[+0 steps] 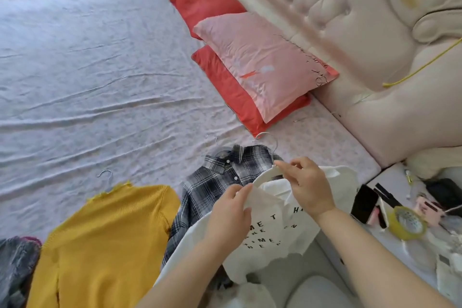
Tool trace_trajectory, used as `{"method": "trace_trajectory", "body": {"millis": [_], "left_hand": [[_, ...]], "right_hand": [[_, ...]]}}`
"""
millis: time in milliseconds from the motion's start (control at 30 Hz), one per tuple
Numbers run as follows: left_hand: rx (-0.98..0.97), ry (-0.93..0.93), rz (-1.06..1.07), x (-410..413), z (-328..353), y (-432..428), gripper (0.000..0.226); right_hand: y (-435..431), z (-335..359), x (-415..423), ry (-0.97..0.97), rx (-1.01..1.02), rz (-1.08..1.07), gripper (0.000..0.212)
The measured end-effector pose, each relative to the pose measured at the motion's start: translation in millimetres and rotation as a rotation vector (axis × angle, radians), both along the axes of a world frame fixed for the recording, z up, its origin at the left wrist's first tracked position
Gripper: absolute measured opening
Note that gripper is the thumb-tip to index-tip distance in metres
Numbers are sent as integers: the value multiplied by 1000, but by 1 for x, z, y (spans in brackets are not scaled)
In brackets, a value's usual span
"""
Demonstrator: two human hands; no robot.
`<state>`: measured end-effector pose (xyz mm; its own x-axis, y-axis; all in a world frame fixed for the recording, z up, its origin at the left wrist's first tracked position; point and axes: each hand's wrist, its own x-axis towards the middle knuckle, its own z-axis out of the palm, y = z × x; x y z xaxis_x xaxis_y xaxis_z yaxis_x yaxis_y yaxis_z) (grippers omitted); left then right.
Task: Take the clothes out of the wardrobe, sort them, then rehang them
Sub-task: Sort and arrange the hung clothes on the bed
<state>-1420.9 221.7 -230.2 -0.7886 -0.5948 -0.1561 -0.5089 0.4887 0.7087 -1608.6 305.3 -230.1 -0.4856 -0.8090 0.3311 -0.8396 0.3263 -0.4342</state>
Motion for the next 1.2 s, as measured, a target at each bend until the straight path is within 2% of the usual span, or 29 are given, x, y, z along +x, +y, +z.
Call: {"method": "trace_trajectory", "body": {"millis": [200,300,333,400,433,600,800,1000,1200], "left_hand": [[26,-74,137,-38,-26,-55,52],[57,-147,195,-52,-41,-79,52],[65,-174,215,-58,-47,-87,52],[77,-220,249,-65,-58,-101,53],[81,-239,266,-69,-63,-108,53],[82,-286,335,-80,-74,-123,51],[34,-299,429,-69,-65,-131,47],[-61,-355,601,-11,-30,-134,43],[-80,-497,886,94,12,-103,44]], "right_hand": [[-76,-35,-39,-149,78,67,24],[-114,-58,-53,-338,152,48,43],[-127,-67,-58,-337,182,72,43],[-149,-87,-66,-279,249,150,27],[-159,-97,-69,-265,289,167,26],[-198,-125,-77,-305,539,175,40],[-209,-110,-67,-309,603,276,38],[-220,-73,-30,-202,701,448,37],[-233,-37,58,-83,776,718,44]]}}
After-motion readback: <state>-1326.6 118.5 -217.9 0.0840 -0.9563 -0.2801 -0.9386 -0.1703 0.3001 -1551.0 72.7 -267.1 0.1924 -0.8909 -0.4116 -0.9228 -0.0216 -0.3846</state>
